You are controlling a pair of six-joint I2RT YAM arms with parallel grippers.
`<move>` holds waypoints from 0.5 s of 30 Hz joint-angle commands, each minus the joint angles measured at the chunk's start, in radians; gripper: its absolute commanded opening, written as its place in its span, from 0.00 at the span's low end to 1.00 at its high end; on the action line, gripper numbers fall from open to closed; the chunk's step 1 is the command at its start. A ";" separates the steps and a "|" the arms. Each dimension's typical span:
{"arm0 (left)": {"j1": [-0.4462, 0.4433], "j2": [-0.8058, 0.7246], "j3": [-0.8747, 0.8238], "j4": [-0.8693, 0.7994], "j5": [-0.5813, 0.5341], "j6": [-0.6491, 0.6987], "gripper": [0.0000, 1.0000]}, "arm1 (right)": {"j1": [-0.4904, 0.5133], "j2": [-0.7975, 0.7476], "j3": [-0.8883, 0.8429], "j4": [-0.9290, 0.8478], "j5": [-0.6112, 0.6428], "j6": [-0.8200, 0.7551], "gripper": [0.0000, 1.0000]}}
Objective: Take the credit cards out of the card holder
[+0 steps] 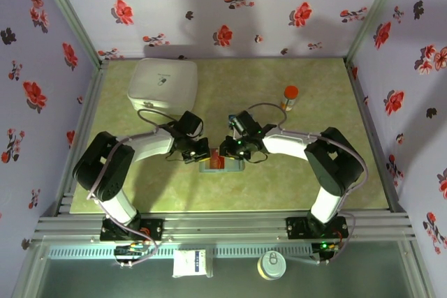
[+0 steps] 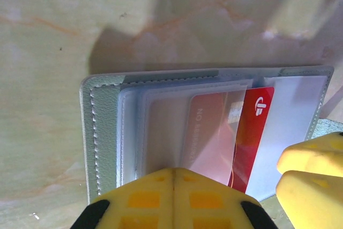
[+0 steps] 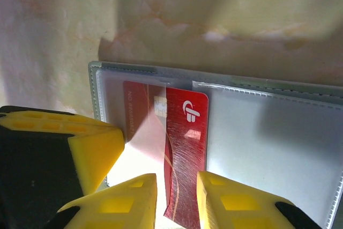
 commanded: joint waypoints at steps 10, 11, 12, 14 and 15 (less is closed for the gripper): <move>-0.007 0.026 0.004 -0.036 -0.024 0.022 0.00 | -0.018 0.034 -0.055 0.132 -0.074 0.058 0.27; -0.007 0.026 0.004 -0.037 -0.023 0.021 0.00 | -0.019 0.037 -0.057 0.139 -0.078 0.060 0.27; -0.007 0.027 0.004 -0.037 -0.024 0.022 0.00 | -0.019 0.040 -0.057 0.142 -0.080 0.062 0.27; -0.008 0.030 0.006 -0.040 -0.022 0.023 0.00 | -0.020 0.045 -0.056 0.144 -0.081 0.062 0.27; -0.008 0.031 0.007 -0.041 -0.023 0.022 0.00 | -0.020 0.047 -0.056 0.143 -0.081 0.062 0.27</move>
